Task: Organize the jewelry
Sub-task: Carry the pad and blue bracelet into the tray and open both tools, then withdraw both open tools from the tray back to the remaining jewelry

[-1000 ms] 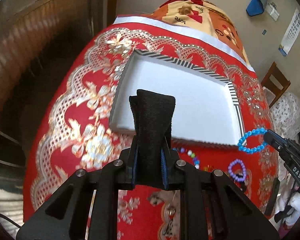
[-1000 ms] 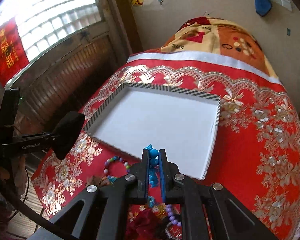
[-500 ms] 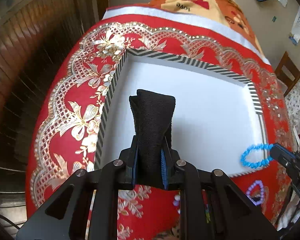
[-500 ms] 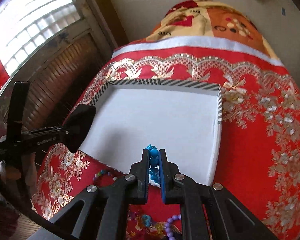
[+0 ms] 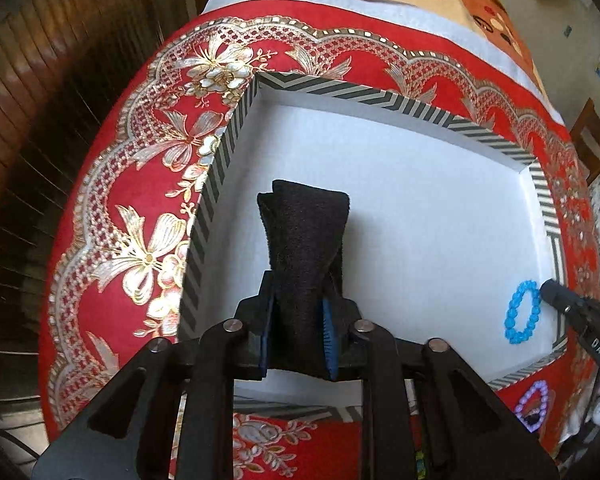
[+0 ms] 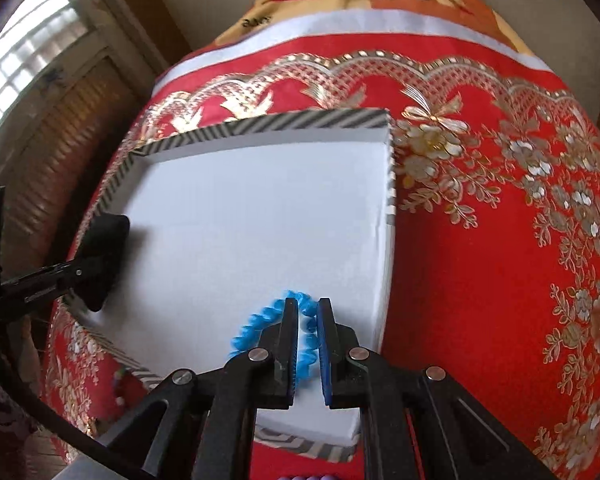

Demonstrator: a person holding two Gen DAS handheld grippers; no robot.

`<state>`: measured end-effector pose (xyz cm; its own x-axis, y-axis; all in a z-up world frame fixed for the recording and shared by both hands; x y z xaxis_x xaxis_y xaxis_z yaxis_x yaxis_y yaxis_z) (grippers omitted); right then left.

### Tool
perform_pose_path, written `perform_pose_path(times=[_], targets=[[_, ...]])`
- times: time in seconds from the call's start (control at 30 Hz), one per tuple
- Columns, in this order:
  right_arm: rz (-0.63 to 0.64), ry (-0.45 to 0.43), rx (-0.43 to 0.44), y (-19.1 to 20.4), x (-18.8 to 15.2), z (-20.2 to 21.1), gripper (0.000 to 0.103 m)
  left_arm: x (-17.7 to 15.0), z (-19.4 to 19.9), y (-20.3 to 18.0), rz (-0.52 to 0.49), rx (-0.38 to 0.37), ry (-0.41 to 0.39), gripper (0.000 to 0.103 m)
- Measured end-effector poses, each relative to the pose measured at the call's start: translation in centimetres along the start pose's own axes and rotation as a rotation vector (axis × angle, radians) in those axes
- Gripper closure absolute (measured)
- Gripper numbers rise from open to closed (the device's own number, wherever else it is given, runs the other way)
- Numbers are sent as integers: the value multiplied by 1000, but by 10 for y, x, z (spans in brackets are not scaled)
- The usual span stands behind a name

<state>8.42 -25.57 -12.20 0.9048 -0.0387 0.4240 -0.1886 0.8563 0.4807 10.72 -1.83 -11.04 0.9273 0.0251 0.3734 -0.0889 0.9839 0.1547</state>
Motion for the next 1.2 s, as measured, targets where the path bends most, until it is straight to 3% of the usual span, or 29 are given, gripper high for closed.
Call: perform_pose_path(times=[0.03,0.07,0.17,0.63,1.2], targets=[[-7,0,6,-2,0,-1,93,0,-1,-1,7,-8,1,71],[-14,0,13,-3,-1,-1,85,1,-1,-1,14,-16,-1,62],[-9,-2,48,2,-1,-1,68,3,2,-1,31,-29,-10,56],[72,-59,16,42,-8,27,61,-7,43,4,26,12,-91,53],[116,-103,-46,73,-48,64,59,-63,97,-2,33,21,-160,53]])
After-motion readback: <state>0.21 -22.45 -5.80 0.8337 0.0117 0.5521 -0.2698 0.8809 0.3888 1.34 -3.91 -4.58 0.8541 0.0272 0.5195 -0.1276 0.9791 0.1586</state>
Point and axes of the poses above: each gripper's, at about its wrist camera, not at the fingertips, and z roughly against the way its jaws point, y to its left, x to its top, the point moved 9 cm from there along -z, roughly the way its jaws point, and after that the axes turned 15 degrees about x, right-handed, at the moved point
